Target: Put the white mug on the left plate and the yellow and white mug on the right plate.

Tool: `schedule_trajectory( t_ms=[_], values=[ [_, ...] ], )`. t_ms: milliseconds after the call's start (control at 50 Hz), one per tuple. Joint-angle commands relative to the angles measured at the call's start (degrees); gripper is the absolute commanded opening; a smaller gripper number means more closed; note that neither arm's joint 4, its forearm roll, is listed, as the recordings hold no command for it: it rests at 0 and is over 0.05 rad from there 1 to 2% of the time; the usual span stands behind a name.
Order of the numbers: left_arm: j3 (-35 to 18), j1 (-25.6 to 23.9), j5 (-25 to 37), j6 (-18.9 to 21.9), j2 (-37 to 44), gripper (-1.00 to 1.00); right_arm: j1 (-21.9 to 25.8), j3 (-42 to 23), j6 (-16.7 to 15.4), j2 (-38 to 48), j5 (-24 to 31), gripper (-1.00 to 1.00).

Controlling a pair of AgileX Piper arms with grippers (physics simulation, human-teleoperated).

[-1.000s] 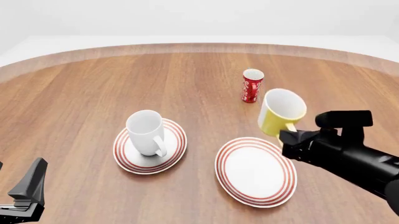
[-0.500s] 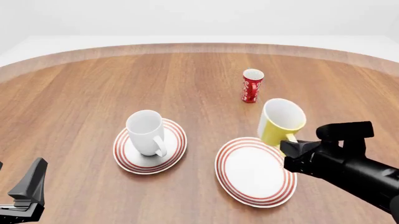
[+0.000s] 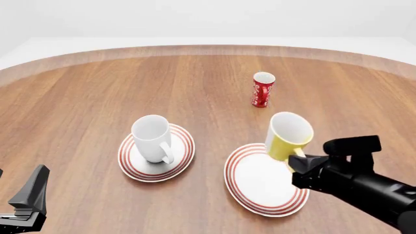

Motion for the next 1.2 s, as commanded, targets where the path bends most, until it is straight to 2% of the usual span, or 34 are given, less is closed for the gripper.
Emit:
schedule_trajectory(
  t_ms=[20,1200],
  values=[
    [0.0,0.0,0.0,0.0,0.0,1.0,0.2,0.7,0.5,2.0,-2.4,-1.0],
    [0.0,0.0,0.0,0.0,0.0,1.0,1.8,4.2,1.8,13.2,-12.9,-1.0]
  ],
)
